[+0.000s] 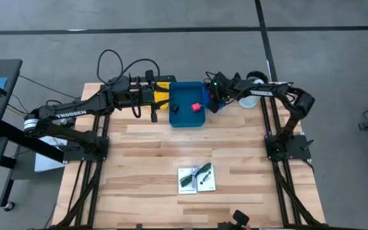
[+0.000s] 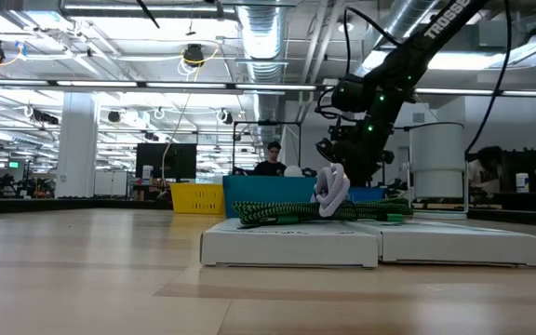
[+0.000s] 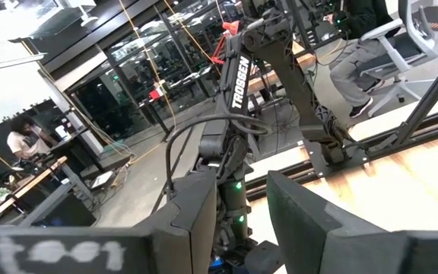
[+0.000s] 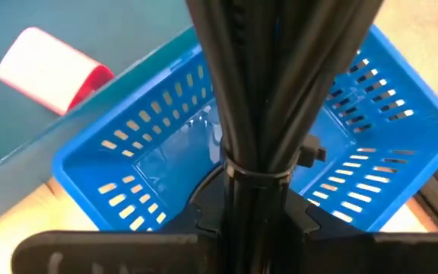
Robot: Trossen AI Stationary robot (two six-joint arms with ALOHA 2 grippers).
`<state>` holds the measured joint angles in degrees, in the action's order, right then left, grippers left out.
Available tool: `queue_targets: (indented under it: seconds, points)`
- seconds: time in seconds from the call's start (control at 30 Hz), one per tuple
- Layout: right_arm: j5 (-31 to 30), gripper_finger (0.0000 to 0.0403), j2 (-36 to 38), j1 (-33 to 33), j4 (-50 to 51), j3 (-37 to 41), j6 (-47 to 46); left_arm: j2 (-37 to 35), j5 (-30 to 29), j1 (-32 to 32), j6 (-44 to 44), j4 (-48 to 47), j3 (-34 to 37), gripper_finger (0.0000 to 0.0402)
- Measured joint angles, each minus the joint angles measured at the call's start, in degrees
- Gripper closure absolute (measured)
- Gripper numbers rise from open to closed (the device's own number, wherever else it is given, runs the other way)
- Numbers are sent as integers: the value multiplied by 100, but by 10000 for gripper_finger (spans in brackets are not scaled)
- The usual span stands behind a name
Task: Pick and place items into bin
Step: Put the black charger cable into the blue basket, then put the white charger cable into the blue basket
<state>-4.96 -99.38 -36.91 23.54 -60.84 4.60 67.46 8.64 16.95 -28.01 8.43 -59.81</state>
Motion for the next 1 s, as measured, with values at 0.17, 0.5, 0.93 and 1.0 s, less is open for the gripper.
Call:
queue_targets:
  seconds: [0.17, 0.5, 0.93, 1.0]
  points:
    - [-25, 347, 12, -2, -22, 0, 148, 0, 0, 0, -2, 0, 0, 290]
    - [-147, 263, 12, 0, -49, 0, 145, 0, 0, 0, -2, 0, 0, 290]
    - [-265, 212, 8, 9, 40, -335, 240, 0, -2, 0, -2, 2, 0, 290]
    - [-265, 213, 8, 38, 244, -558, 299, -12, -4, 0, -1, -1, 0, 290]
